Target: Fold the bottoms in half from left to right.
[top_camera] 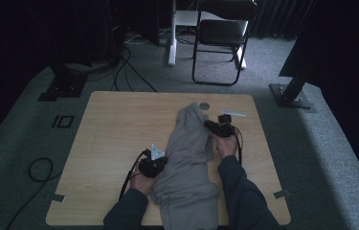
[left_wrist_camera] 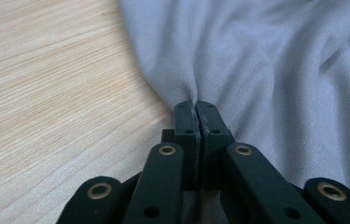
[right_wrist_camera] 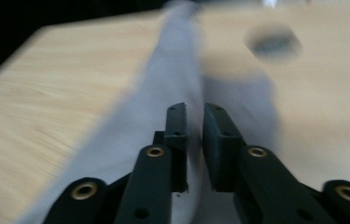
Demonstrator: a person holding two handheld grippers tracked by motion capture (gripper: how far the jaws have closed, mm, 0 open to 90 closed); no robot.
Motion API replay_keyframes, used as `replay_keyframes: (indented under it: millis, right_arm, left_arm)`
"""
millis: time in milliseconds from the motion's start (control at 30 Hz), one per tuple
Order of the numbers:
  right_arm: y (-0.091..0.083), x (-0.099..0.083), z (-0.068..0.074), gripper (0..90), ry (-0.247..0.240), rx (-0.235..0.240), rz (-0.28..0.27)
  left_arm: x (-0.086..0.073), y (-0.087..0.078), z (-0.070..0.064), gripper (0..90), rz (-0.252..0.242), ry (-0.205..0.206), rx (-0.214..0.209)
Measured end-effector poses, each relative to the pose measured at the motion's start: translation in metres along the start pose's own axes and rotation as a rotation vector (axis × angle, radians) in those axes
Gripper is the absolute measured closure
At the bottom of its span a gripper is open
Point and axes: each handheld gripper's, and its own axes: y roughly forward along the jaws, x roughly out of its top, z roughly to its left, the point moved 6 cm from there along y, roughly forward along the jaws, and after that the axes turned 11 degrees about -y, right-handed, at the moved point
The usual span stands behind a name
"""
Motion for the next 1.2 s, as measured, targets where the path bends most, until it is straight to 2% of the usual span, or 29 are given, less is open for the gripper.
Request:
replay_keyframes:
  millis: [33,100,167,267,300,333,400,467,500,533,567,600,633,667,700,733,767,867,933,1000,1067,1200]
  right_arm:
    - [0.002,-0.008,-0.008,76.9,0.031,-0.008,0.024]
    - [0.005,-0.020,-0.015,71.6,0.079,0.040,0.040]
    - [0.006,-0.023,-0.015,66.1,0.092,0.057,0.041]
    - [0.008,-0.024,-0.013,64.3,0.069,0.044,0.056]
    - [0.010,-0.024,-0.013,64.1,0.041,0.022,0.069]
    - [0.014,-0.022,-0.010,65.4,0.012,0.023,0.082]
    - [0.019,-0.021,-0.009,65.4,-0.012,0.016,0.095]
    - [0.025,-0.023,-0.010,65.3,-0.012,0.019,0.138]
    - [0.027,-0.023,-0.010,71.4,-0.018,0.017,0.157]
    - [0.027,-0.023,-0.010,83.3,-0.027,0.012,0.166]
    - [0.024,-0.021,-0.010,89.4,-0.033,0.000,0.153]
    - [0.017,-0.016,-0.009,89.9,-0.034,-0.011,0.102]
    - [0.006,-0.008,-0.006,90.0,-0.040,-0.022,0.027]
    - [-0.004,-0.003,-0.004,90.0,-0.047,-0.033,-0.022]
    - [-0.011,-0.001,-0.002,89.9,-0.067,-0.058,-0.048]
    - [-0.013,-0.002,-0.003,89.8,-0.105,-0.082,-0.026]
    - [-0.012,-0.007,-0.006,89.8,-0.130,-0.110,0.025]
    - [-0.006,-0.025,-0.019,89.4,-0.091,-0.150,0.119]
    - [-0.001,-0.036,-0.023,89.3,-0.093,-0.158,0.159]
    - [0.003,-0.043,-0.023,88.9,-0.095,-0.153,0.180]
    - [0.004,-0.044,-0.023,88.9,-0.092,-0.146,0.166]
    - [0.004,-0.044,-0.020,88.1,-0.116,-0.147,0.180]
  left_arm:
    - [0.000,0.000,0.000,88.6,0.001,-0.003,-0.002]
    - [0.000,0.000,0.000,87.2,0.001,-0.006,-0.004]
    - [0.001,0.000,0.001,81.7,-0.004,-0.013,-0.009]
    - [0.001,0.000,0.001,72.6,-0.009,-0.020,-0.012]
    - [0.002,-0.001,0.001,72.6,-0.017,-0.020,-0.023]
    - [0.002,-0.001,0.000,70.5,-0.022,-0.018,-0.026]
    - [0.002,-0.001,0.000,70.0,-0.024,-0.013,-0.029]
    - [0.002,-0.001,0.000,68.9,-0.025,-0.018,-0.031]
    - [0.002,-0.002,0.000,68.3,-0.026,-0.019,-0.031]
    - [0.002,-0.002,0.001,68.0,-0.027,-0.020,-0.034]
    - [0.002,-0.002,0.001,68.0,-0.028,-0.021,-0.037]
    - [0.002,-0.002,0.001,67.9,-0.028,-0.021,-0.039]
    - [0.001,-0.002,0.000,67.8,-0.027,-0.021,-0.040]
    - [0.001,-0.002,0.000,67.9,-0.022,-0.020,-0.039]
    - [0.001,-0.001,0.000,67.9,-0.016,-0.016,-0.038]
    - [0.001,-0.001,-0.001,68.0,-0.011,-0.016,-0.039]
    - [0.001,-0.001,-0.001,68.0,-0.006,-0.009,-0.032]
    - [0.000,-0.001,-0.002,68.0,-0.004,-0.017,-0.045]
    - [-0.001,-0.001,-0.004,68.6,0.004,-0.013,-0.057]
    - [-0.003,-0.002,-0.007,74.3,0.009,-0.004,-0.070]
    - [-0.003,-0.002,-0.009,81.4,0.009,0.001,-0.074]
    - [-0.009,-0.006,-0.018,86.6,0.023,0.021,-0.100]
